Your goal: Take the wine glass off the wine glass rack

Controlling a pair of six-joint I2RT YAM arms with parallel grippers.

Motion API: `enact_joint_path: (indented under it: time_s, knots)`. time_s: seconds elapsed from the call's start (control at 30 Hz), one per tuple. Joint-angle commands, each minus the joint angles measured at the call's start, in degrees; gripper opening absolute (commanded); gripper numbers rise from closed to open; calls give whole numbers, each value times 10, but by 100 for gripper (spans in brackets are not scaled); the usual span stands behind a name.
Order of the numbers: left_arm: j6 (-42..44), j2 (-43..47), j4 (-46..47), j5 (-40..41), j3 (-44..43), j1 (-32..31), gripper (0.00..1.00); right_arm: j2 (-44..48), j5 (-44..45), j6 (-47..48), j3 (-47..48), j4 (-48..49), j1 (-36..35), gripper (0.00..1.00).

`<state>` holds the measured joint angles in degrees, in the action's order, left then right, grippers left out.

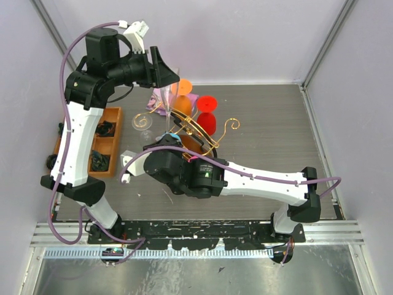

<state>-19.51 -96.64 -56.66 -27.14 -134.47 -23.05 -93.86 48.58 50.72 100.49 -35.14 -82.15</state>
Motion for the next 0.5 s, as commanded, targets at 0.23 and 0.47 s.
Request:
enact_joint_path:
  time_s: [0.23, 0.47]
  knots:
    - [43, 24, -14, 99, -27, 10, 45, 74, 32, -29, -13, 53, -13, 95]
    - [42, 62, 5, 145, -4, 105, 45, 131, 73, -73, -37, 29, -13, 100]
